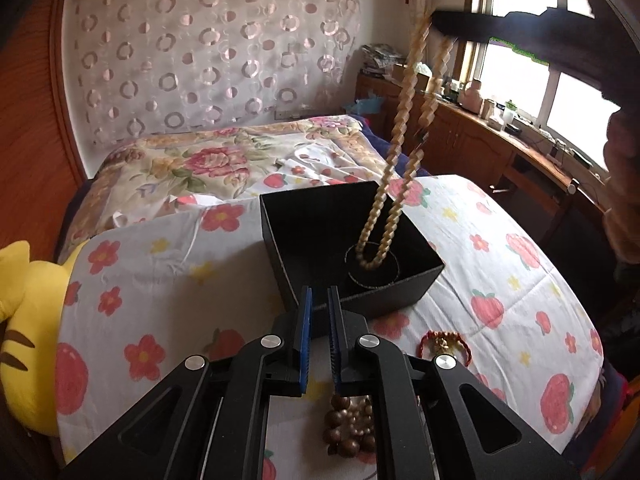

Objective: Organize jewelry
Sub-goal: 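Lower the pearl necklace into the black box and open the right gripper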

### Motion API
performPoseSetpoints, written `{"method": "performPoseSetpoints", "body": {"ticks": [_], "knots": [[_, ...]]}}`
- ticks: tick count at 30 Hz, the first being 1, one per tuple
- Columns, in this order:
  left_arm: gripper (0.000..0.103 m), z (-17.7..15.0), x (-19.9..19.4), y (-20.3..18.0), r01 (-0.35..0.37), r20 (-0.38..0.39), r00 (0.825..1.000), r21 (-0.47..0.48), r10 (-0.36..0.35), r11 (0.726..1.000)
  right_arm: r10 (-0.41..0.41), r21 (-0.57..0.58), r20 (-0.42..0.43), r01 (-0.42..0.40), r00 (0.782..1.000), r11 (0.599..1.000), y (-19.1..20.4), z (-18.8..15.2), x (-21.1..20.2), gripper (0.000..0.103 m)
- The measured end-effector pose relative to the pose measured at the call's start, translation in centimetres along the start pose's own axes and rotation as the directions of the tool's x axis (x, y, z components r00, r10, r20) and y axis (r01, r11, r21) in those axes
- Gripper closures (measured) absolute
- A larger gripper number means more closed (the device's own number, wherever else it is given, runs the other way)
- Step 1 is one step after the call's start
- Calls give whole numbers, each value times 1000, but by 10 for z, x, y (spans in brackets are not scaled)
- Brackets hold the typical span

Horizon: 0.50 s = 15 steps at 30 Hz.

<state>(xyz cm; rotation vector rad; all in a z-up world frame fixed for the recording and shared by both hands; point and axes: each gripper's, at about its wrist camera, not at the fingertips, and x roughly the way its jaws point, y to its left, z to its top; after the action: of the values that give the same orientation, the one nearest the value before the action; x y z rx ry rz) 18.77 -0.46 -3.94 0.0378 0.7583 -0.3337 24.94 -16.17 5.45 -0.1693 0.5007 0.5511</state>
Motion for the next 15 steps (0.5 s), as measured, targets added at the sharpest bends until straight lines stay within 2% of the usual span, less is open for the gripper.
{"method": "performPoseSetpoints", "body": {"ticks": [11,13,15], "knots": [[88,-24,-8,3,-11,5,1000,-12,11,1000,20,4,-102,-19,995,1000,12,-31,40,94],[86,-27,-9,3,-18,7,1000,-9,18,1000,23,1,-123,-23,992,1000,14,-39,46,94],[79,-30,-9,2,-30,10,1000,0,30,1000,30,3,-144,-30,989,1000,16,-46,51,94]]}}
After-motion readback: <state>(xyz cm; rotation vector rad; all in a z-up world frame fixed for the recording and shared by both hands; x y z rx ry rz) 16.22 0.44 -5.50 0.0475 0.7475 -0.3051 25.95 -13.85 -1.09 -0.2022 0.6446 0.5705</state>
